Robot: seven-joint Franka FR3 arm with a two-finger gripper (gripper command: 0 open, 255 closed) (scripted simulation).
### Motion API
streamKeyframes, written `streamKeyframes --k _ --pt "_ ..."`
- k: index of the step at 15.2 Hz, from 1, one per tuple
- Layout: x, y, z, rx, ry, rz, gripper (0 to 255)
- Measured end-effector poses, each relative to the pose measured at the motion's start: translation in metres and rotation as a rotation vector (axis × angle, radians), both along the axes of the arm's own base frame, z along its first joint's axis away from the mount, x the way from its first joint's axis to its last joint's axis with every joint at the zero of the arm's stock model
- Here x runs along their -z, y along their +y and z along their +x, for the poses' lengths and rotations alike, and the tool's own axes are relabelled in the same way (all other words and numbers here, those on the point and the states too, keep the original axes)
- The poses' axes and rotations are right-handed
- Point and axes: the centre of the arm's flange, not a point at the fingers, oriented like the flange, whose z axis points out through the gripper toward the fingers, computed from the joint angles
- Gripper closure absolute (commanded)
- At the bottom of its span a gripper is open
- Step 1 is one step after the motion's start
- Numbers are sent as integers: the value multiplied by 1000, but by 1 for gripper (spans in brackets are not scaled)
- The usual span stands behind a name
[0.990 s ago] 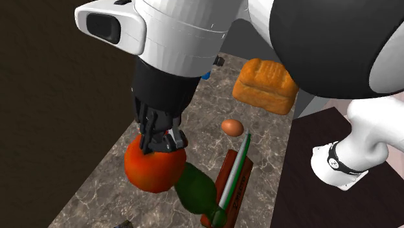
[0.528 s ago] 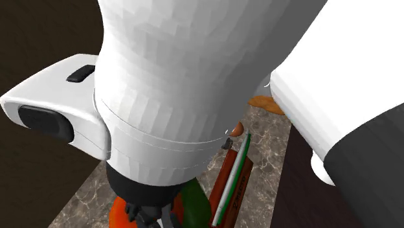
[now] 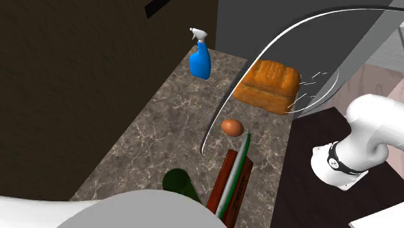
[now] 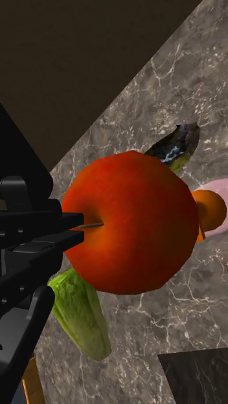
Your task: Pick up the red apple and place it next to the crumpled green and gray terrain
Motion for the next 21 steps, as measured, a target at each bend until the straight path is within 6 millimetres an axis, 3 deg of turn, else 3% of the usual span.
streamKeyframes --k 13,21 --pt "3 163 56 0 0 0 255" --pt "43 169 58 1 0 0 255"
